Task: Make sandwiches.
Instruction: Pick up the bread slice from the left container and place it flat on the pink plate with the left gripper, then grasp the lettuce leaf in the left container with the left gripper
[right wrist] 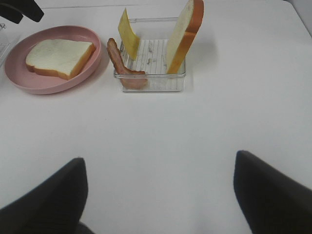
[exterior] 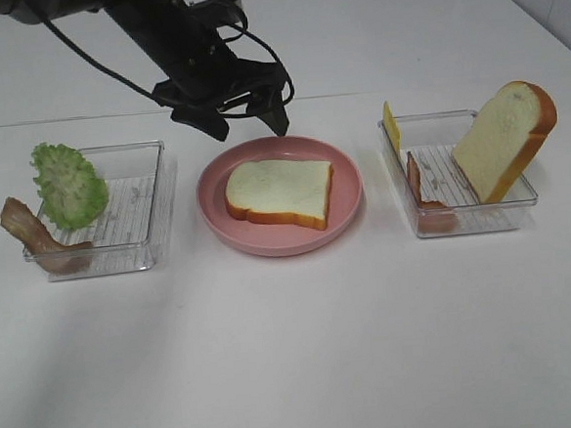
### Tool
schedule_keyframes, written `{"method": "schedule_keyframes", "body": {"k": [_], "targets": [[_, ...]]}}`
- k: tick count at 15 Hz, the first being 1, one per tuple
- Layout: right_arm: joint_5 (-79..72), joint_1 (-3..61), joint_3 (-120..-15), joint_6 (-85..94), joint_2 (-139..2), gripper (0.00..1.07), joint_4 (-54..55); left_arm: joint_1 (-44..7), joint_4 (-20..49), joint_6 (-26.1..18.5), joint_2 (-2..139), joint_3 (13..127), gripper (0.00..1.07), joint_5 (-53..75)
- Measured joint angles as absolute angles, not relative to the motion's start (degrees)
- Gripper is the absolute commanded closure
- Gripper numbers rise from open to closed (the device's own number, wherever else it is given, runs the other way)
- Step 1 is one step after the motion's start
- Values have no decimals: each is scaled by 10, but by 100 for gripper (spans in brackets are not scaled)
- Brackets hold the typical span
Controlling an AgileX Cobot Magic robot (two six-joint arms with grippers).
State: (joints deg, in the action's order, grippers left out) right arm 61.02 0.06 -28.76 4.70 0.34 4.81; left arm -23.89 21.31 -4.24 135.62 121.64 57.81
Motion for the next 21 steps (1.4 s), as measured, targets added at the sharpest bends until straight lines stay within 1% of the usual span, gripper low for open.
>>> {"method": "schedule_keyframes", "body": {"k": [1, 2, 3, 5, 6, 9, 15, 16, 19, 21], "targets": [[610, 1, -288, 47, 3, 30, 48, -239, 168, 4, 1356, 1251, 26, 620], [610, 1, -288, 47, 3, 30, 48, -239, 159, 14, 1356, 1261, 26, 634], [610, 1, -288, 47, 3, 30, 48, -239, 90, 69, 1356, 1302, 26, 688], [610, 1, -288, 47, 3, 30, 48, -237, 45, 97, 1350, 1311, 27, 693], [610, 1, -288, 47, 3, 30, 48, -234, 38, 102, 1349, 1313, 29, 693], [610, 1, -288, 47, 3, 30, 48, -213, 36, 104, 1336, 1298, 29, 693], [610, 1, -288, 47, 3, 30, 48, -125, 19, 109, 1236, 1161, 29, 694], [610, 1, -288, 47, 3, 30, 48, -105, 7, 112, 1223, 1141, 29, 698], [610, 1, -288, 47, 3, 30, 48, -64, -7, 111, 1222, 1133, 31, 698], [610, 1, -288, 47, 3, 30, 48, -49, -11, 111, 1226, 1133, 33, 698]]}}
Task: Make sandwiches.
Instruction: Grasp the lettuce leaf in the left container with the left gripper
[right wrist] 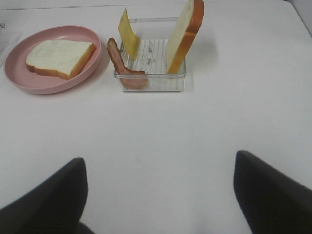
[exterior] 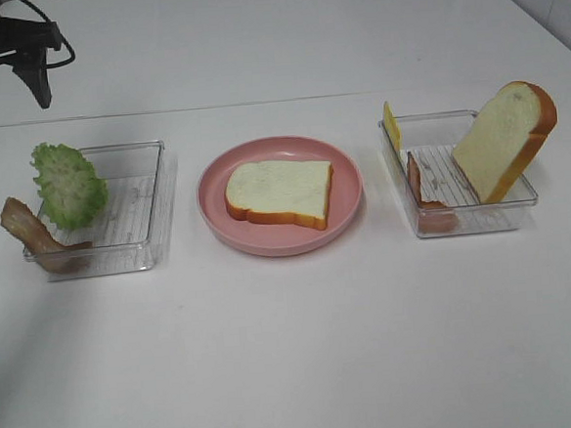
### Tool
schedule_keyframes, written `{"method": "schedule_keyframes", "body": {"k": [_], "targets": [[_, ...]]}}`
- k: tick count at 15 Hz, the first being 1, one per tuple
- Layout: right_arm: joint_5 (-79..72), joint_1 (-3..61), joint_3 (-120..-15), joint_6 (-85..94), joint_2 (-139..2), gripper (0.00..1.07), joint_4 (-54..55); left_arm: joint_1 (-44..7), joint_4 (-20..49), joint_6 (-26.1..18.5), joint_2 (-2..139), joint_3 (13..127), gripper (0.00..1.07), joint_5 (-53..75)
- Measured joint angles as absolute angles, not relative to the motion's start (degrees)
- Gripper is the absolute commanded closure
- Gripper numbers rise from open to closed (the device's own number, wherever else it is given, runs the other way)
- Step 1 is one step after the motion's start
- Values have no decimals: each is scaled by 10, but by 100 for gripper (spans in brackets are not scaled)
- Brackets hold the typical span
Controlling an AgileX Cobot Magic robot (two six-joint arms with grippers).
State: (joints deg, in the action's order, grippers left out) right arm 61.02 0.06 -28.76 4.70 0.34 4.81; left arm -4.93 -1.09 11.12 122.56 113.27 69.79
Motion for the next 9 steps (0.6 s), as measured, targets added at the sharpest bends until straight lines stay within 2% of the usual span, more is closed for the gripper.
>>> {"method": "schedule_keyframes", "body": {"k": [9], "targets": [[610, 1, -288, 47, 3, 30, 48, -41, 4, 111, 1320, 1132, 34, 697]]}}
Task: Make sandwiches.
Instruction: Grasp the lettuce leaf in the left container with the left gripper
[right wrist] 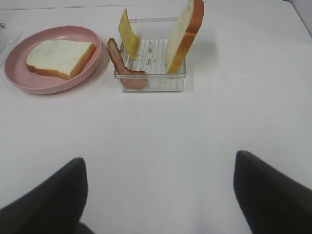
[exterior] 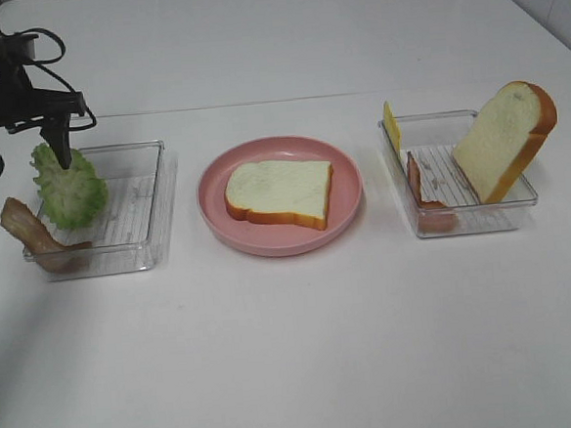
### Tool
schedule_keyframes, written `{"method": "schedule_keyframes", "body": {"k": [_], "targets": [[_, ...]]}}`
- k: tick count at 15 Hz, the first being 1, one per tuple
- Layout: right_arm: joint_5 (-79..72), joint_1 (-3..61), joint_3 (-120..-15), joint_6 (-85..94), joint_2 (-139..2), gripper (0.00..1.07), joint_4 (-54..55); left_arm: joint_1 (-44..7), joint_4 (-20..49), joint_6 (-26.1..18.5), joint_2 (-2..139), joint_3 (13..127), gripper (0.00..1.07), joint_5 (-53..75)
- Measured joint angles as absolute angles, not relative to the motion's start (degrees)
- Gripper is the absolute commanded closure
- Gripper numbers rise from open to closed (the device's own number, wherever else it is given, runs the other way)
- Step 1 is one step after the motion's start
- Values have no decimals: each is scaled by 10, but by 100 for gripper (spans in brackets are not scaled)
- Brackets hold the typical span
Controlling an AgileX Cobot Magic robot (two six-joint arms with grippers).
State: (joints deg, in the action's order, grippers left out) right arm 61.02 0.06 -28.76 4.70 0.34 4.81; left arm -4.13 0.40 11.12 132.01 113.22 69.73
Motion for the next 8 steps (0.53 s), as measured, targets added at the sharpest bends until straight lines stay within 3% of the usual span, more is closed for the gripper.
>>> {"method": "schedule_keyframes", "body": {"k": [4, 5, 6, 8], "targets": [[610, 1, -288, 47, 3, 30, 48, -41, 10, 111, 1332, 1132, 55, 697], [610, 1, -288, 47, 3, 30, 48, -41, 10, 111, 1333, 1132, 65, 697], [610, 1, -288, 47, 3, 30, 48, -41, 10, 111, 1333, 1132, 85, 696], [610, 1, -288, 47, 3, 30, 48, -41, 10, 111, 1333, 1132, 99, 692]]}}
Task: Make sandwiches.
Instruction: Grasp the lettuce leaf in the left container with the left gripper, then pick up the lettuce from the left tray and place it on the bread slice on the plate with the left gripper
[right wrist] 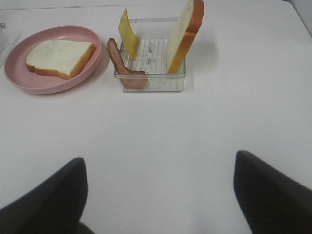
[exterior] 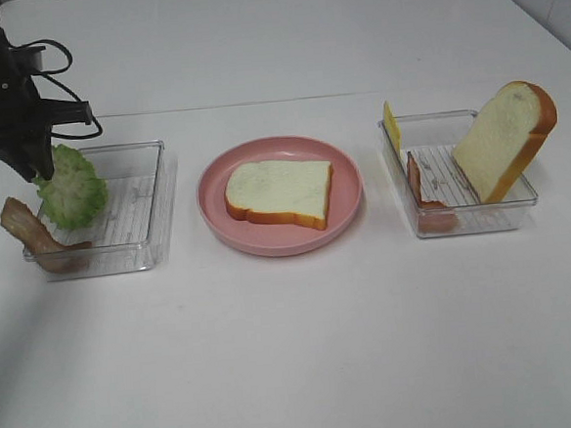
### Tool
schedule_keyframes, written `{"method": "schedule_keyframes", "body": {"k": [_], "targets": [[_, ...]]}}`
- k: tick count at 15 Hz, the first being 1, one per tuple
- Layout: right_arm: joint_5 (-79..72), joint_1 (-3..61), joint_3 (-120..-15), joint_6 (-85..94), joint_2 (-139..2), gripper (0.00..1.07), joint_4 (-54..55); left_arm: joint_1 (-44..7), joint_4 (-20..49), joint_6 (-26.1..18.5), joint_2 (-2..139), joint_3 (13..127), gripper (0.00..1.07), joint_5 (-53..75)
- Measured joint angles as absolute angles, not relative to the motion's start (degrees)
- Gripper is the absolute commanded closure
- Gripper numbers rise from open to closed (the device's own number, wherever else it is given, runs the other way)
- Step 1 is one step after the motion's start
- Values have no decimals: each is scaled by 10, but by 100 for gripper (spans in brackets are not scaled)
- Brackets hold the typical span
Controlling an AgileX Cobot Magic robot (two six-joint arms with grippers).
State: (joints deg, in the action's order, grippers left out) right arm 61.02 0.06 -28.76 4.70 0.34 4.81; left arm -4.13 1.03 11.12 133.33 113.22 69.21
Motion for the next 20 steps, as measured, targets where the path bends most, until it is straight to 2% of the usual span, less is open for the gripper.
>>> {"method": "schedule_keyframes", "body": {"k": [1, 9, 10, 13, 16, 18, 20], "targets": [[610, 1, -288, 47, 3, 30, 48, -41, 10, 111, 1333, 1132, 107, 692], [610, 1, -288, 47, 3, 30, 48, -41, 28, 103, 1309, 1177, 107, 700], [610, 1, -288, 47, 3, 30, 48, -41, 86, 91, 1299, 1217, 107, 700], [610, 1, -288, 47, 3, 30, 48, -41, 234, 46, 1298, 1240, 107, 692], [610, 1, -288, 47, 3, 30, 48, -52, 346, 0, 1299, 1240, 107, 669], [610, 1, -288, 47, 3, 30, 48, -84, 372, -7, 1303, 1240, 107, 647], [610, 1, -288, 47, 3, 30, 48, -147, 383, -9, 1325, 1240, 107, 626]]}}
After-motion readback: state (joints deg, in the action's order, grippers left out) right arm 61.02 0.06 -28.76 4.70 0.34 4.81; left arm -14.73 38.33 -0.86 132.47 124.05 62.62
